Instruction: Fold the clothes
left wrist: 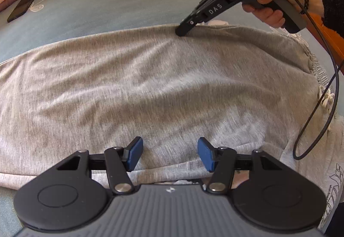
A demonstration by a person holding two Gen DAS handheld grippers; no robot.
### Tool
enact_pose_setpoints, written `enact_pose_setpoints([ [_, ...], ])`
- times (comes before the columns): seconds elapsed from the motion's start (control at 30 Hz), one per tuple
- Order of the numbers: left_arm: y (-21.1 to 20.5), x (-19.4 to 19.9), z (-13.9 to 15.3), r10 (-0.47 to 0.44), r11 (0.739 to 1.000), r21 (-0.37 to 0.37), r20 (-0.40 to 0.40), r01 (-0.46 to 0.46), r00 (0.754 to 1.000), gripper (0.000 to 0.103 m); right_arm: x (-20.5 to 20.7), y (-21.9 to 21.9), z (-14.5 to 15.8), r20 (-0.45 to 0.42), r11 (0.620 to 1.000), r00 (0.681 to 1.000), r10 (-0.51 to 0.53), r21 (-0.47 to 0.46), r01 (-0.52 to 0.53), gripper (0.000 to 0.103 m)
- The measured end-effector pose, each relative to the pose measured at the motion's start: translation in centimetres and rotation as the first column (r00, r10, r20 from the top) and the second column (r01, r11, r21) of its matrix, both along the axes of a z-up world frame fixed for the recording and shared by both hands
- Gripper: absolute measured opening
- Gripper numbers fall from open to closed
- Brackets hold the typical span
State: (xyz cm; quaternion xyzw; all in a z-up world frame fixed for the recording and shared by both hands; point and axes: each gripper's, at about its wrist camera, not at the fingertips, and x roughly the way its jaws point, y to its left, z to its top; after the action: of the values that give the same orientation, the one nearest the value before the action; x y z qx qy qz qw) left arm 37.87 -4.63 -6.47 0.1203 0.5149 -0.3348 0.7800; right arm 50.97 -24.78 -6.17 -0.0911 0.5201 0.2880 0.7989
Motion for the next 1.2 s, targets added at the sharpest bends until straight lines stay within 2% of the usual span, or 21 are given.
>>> enact_pose_setpoints([
  [0.1, 0.0, -0.3, -0.3, -0.022, 1.000, 0.022, -0.008, 0.022, 1.000, 0.057, -0.1, 0.6, 1.0, 0.065, 0.999, 0.998, -0.004, -0.042, 0.007, 0.003],
  [0.23, -0.7, -1.1, -0.4, -0.117, 0.989, 0.094, -0.013, 0.118, 0.993, 0.062, 0.4, 1.1, 0.1, 0.047, 0.995, 0.998, -0.034, -0.097, 0.038, 0.005],
  [0.3, -0.6, -1.5, -0.1, -0.151, 0.982, 0.116, -0.008, 0.151, 0.989, 0.062, 0.1, 0.8, 0.6, 0.066, 0.991, 0.995, -0.079, -0.104, 0.085, 0.012],
  [0.4, 0.3, -1.5, 1.2, -0.130, 0.987, 0.100, 0.024, 0.127, 0.991, 0.062, -1.5, 0.4, 3.2, 0.150, 0.987, 0.980, -0.131, -0.074, 0.144, 0.015],
  [0.47, 0.9, -1.0, 1.9, -0.089, 0.993, 0.085, 0.061, 0.084, 0.994, 0.063, -3.4, 0.2, 4.8, 0.166, 0.991, 0.978, -0.125, -0.026, 0.131, 0.015],
  [0.6, 1.5, 1.1, 1.4, -0.002, 0.997, 0.072, 0.059, -0.002, 0.998, 0.063, -7.1, 0.9, 5.0, 0.065, 0.998, 0.997, -0.040, 0.048, 0.037, 0.014],
  [0.73, 3.2, 2.1, 0.0, 0.069, 0.992, 0.104, 0.035, -0.072, 0.997, 0.063, -10.6, 2.6, 2.5, -0.065, 0.997, 0.998, 0.014, 0.083, -0.008, 0.014],
  [0.77, 3.8, 1.9, 0.1, 0.070, 0.992, 0.104, 0.036, -0.073, 0.997, 0.064, -11.3, 3.0, 1.7, -0.111, 0.996, 0.994, 0.017, 0.094, -0.006, 0.015],
  [0.9, 6.1, 1.6, 0.5, 0.104, 0.975, 0.190, 0.063, -0.115, 0.993, 0.064, -14.7, 5.0, -1.5, -0.294, 0.988, 0.956, 0.029, 0.150, 0.016, 0.016],
  [0.97, 7.3, 2.0, 1.0, 0.151, 0.966, 0.204, 0.059, -0.160, 0.987, 0.063, -15.8, 5.7, -1.1, -0.299, 0.983, 0.952, 0.067, 0.183, -0.012, 0.017],
  [1.03, 7.9, 2.5, 2.2, 0.198, 0.963, 0.171, 0.073, -0.208, 0.977, 0.062, -16.1, 6.0, -0.5, -0.304, 0.976, 0.949, 0.086, 0.216, -0.020, 0.017],
  [1.07, 8.1, 2.7, 2.8, 0.220, 0.962, 0.152, 0.077, -0.229, 0.973, 0.062, -16.2, 5.8, 0.1, -0.273, 0.977, 0.960, 0.069, 0.214, -0.009, 0.017],
  [1.17, 7.2, 2.2, 3.7, 0.213, 0.977, 0.022, 0.000, -0.213, 0.977, 0.062, -15.9, 5.3, 1.2, -0.241, 0.976, 0.970, 0.035, 0.217, 0.019, 0.017],
  [1.2, 6.5, 1.4, 3.5, 0.183, 0.983, -0.007, -0.033, -0.183, 0.983, 0.063, -15.7, 5.2, 1.4, -0.245, 0.974, 0.969, 0.031, 0.226, 0.026, 0.017],
])
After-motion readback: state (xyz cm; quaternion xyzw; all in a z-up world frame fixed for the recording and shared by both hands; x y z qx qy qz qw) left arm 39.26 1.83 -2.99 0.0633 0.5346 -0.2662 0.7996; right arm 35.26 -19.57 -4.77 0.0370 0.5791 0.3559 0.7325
